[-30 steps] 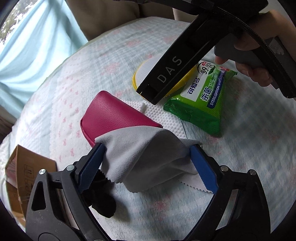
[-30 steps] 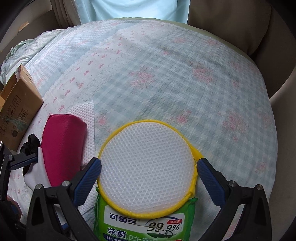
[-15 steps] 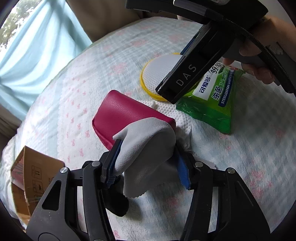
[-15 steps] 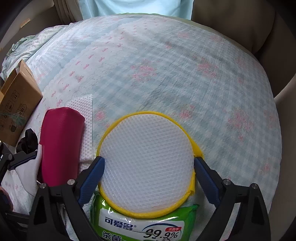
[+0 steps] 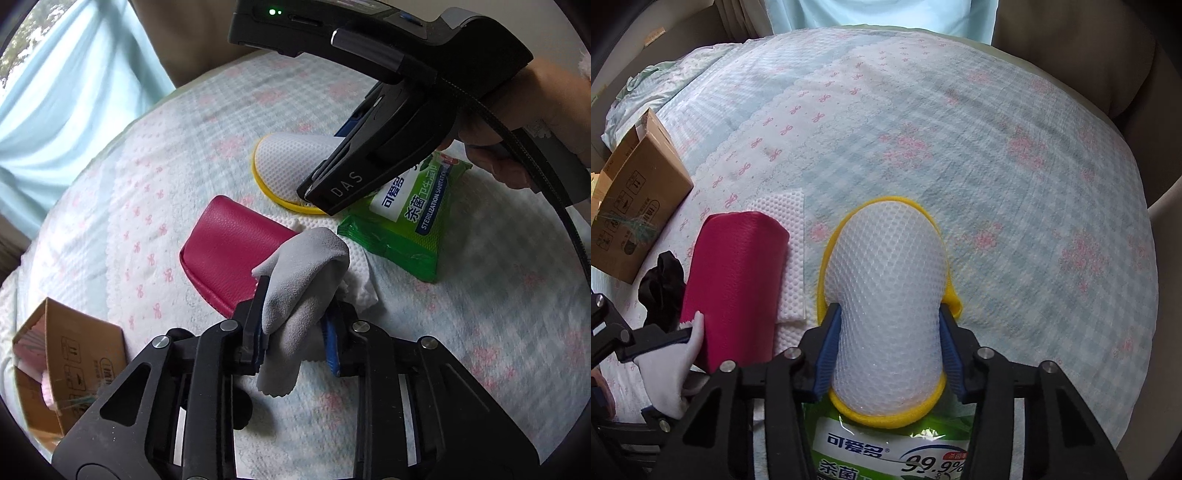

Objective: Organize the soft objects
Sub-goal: 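Grasp the grey cloth with the left gripper while the right grasps the yellow mesh pad, then carry the grey cloth and mesh pad into the box and release both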

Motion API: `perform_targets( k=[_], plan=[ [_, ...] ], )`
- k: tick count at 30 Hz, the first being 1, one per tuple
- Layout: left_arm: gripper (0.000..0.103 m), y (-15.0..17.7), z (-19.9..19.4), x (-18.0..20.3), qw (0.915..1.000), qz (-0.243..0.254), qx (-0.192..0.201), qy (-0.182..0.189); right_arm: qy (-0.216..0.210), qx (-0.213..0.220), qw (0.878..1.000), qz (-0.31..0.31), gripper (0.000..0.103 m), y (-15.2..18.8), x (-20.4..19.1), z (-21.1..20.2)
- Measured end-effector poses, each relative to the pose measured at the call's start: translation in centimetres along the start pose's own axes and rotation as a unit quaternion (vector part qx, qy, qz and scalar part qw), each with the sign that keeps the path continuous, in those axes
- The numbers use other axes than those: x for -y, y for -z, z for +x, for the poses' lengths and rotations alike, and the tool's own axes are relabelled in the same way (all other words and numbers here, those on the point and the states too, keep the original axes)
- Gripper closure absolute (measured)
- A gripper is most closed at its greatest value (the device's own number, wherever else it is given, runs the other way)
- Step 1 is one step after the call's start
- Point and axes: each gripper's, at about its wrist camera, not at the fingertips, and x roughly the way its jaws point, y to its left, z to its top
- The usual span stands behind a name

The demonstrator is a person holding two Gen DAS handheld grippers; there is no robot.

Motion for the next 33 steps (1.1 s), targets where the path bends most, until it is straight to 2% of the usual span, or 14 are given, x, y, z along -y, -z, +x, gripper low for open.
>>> perform_targets(
  k=[5, 18, 25, 33],
  plan=[
    [0.089, -0.2, -0.9, 0.0, 0.9999, -0.009, 0.001, 0.005, -0.003, 0.008, 1.0, 0.011, 0.066, -0.3, -0.2, -0.7],
    [0.089, 0.0, -3.9, -1.4, 0.9993, -0.03, 0.021, -0.001, 0.016, 0.035, 0.998, 0.04, 0.066, -0.4, -0.9, -5.2],
    [0.089, -0.8, -8.6, -3.9, 0.9978, -0.054, 0.038, 0.003, 0.039, 0.051, 0.996, 0.06, 0.066, -1.2, -2.3, -11.4],
    [0.089, -4.0, -15.6, -10.2, 0.9942, -0.09, 0.056, 0.015, 0.061, 0.083, 0.991, 0.086, 0.066, -4.2, -5.3, -21.7]
  ],
)
